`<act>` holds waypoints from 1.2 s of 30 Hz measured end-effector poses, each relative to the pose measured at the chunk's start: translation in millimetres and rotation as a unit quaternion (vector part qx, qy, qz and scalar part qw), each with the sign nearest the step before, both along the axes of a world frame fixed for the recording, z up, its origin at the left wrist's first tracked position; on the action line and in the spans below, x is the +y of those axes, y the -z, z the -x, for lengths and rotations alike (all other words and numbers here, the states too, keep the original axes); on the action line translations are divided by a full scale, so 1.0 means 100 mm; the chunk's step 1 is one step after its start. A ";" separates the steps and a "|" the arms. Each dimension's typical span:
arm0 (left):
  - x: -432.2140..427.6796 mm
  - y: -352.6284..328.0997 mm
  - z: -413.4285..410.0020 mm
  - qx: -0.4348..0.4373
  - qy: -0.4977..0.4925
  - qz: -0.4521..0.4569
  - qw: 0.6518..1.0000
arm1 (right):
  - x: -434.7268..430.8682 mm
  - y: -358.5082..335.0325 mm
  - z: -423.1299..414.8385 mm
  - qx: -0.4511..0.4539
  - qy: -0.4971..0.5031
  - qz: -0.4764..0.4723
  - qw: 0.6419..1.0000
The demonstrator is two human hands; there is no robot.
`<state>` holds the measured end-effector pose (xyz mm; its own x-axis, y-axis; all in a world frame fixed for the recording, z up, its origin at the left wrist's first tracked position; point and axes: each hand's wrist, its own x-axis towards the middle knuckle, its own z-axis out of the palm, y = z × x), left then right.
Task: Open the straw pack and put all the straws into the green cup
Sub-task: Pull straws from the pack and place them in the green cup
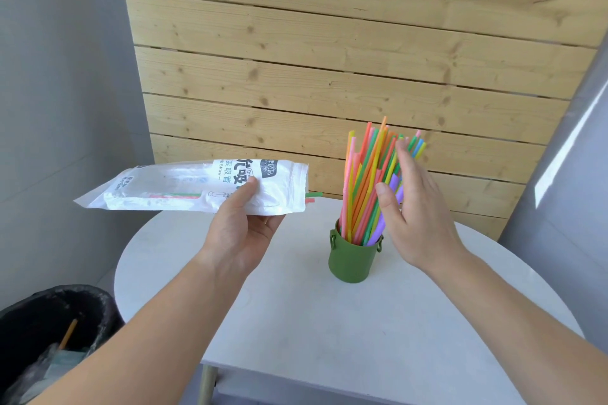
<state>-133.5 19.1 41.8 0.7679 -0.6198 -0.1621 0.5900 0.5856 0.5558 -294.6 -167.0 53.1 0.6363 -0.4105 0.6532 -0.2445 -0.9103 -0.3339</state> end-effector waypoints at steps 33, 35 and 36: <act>0.13 -0.31 0.20 -0.374 0.080 -0.110 0.917 | 1.05 0.00 -0.34 -0.132 -0.067 -0.780 0.608; 0.12 -0.30 0.18 -0.374 0.079 -0.121 0.916 | 1.03 0.04 -0.35 -0.155 -0.047 -0.787 0.595; 0.12 -0.30 0.17 -0.371 0.078 -0.121 0.918 | 1.01 0.06 -0.35 -0.160 -0.037 -0.790 0.590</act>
